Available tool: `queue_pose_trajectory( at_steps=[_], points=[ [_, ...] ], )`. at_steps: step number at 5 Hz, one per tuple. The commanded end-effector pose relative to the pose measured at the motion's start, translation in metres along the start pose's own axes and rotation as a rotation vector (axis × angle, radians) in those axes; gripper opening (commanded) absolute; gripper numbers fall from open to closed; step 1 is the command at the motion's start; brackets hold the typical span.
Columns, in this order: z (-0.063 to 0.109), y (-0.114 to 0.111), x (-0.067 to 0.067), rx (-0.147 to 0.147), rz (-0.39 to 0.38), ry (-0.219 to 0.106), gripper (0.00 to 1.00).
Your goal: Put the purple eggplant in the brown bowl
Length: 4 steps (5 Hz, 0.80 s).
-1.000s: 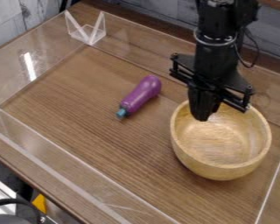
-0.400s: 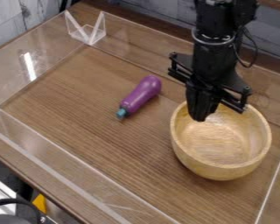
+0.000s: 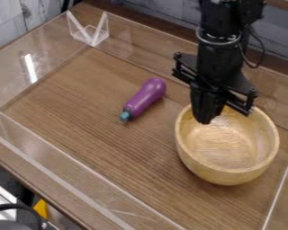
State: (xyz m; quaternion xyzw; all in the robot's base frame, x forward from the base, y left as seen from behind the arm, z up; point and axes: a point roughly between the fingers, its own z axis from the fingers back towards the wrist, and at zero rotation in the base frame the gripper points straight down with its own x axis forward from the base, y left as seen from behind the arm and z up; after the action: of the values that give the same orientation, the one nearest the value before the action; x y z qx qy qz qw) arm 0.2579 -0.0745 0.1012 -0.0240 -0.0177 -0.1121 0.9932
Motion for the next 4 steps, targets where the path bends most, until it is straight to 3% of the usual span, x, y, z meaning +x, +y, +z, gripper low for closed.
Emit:
queue_pose_trajectory(
  at_steps=[1,2,4],
  points=[
    [0.0149,0.0011,0.0023,-0.003,-0.003,-0.061,0.00],
    [0.0124,0.0041,0.0009,-0.007,0.001,-0.050,1.00],
    [0.0059,0.0074,-0.0018,-0.012,0.007,-0.026,1.00]
  ],
)
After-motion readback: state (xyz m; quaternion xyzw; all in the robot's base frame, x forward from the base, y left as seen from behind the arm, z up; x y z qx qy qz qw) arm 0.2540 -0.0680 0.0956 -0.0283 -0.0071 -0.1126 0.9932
